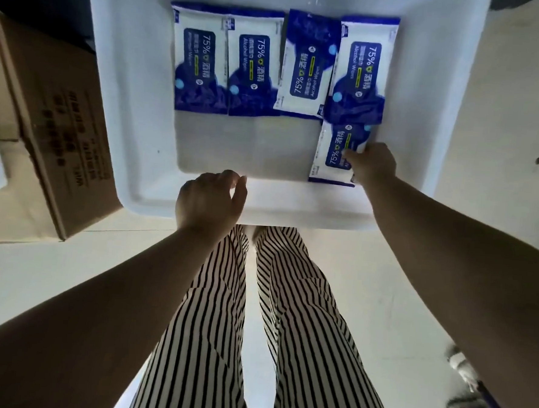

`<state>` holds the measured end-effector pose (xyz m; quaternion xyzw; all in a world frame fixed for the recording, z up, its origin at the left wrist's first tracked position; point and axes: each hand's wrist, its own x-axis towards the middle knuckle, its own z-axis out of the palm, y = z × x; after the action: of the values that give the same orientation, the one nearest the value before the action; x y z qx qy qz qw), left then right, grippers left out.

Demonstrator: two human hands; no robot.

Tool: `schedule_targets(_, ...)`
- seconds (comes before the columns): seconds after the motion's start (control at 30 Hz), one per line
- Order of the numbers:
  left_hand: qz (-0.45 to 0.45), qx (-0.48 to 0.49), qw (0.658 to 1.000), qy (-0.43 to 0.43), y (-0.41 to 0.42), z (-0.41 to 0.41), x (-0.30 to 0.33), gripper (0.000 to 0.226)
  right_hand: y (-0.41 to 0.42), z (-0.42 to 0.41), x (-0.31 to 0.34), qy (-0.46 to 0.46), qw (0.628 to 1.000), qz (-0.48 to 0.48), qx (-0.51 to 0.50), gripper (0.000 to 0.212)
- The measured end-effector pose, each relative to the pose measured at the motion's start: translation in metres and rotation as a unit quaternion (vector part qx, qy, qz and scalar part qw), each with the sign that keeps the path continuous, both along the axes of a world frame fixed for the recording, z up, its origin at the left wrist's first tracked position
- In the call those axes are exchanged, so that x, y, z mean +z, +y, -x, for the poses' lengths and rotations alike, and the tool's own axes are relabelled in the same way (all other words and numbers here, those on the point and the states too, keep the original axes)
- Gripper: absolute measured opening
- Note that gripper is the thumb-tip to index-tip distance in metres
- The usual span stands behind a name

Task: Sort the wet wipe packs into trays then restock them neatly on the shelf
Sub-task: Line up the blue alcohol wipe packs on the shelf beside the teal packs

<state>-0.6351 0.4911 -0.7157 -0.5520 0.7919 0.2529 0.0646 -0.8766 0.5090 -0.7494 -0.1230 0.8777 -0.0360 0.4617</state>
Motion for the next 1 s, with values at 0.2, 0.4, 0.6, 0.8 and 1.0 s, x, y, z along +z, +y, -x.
schedule_targets(0.2,-0.121,0.039,0.989,-0.072,-0.006,0.008,0.007,0.048,-0.005,-0.029,0.014,-0.237,0.941,0.005,-0.239,0.019)
schedule_targets(0.4,-0.411,0.356,0.813,0.211,-0.034,0.036,0.027,0.027,-0.001,-0.067,0.060,-0.332,0.881,0.063,-0.332,0.013)
schedule_targets(0.6,-0.427,0.435,0.706,0.361,-0.047,0.046,0.047,0.013,0.005,-0.060,0.088,-0.347,0.855,0.128,-0.363,0.018)
schedule_targets(0.8,-0.472,0.385,0.709,0.356,-0.054,0.036,0.048,0.015,0.004,-0.018,0.094,-0.359,0.828,0.198,-0.382,0.014)
schedule_targets(1.0,-0.508,0.455,0.657,0.320,-0.058,0.053,0.017,0.032,0.003,-0.005,0.088,-0.192,0.879,0.260,-0.350,0.015)
